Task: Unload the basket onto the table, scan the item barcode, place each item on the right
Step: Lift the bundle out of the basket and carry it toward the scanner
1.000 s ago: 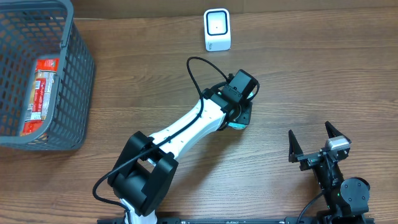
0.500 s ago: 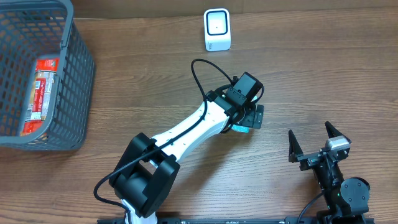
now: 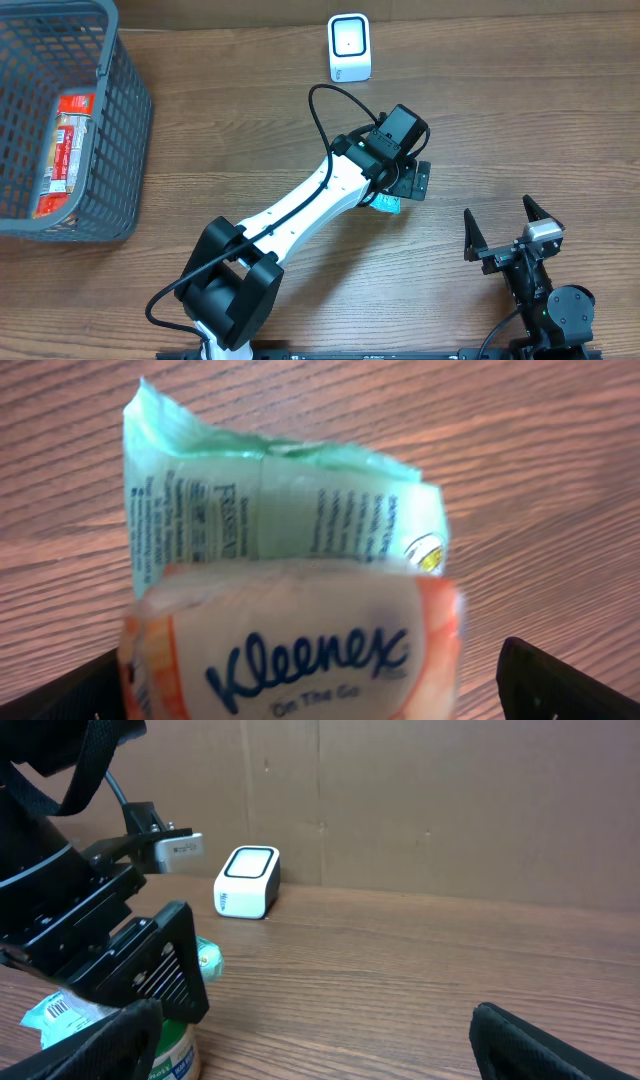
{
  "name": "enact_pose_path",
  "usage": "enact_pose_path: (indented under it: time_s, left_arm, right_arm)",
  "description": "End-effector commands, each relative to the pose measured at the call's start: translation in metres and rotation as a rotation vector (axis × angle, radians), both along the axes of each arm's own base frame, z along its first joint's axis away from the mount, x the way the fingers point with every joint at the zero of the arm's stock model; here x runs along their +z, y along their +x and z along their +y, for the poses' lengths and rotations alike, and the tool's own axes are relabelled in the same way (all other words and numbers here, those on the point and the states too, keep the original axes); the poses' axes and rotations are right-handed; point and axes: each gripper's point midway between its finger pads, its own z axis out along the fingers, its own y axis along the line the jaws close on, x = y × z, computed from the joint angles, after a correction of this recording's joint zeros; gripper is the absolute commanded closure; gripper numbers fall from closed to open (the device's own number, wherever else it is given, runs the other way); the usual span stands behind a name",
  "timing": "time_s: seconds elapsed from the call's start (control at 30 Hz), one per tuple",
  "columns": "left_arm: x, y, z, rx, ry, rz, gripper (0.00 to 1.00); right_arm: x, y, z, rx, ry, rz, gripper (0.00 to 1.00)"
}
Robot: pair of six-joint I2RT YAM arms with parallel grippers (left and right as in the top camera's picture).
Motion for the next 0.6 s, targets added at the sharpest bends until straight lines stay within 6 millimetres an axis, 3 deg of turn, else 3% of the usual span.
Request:
enact_pose_path:
  time_s: [0.0,0.3,0.57]
  left_arm:
    - [0.02,0.012,0.004,-0.023,0.005,-0.069,0.0]
    - [0.053,0.024,-0.003,-0.091,-0.156,-0.022,0.0]
    - [0.07,0.045,0.031,-0.064,-0.137,-0.033,0.01]
  right_arm:
    - [-0.002,0.0,-0.001,-0.003,-0.004,-0.003,0.0]
    - [-0.002,0.0,-0.001,-0.004,-0.004,-0.003,0.0]
    - [-0.002,0.0,-0.001,-0.004,-0.004,-0.003,0.0]
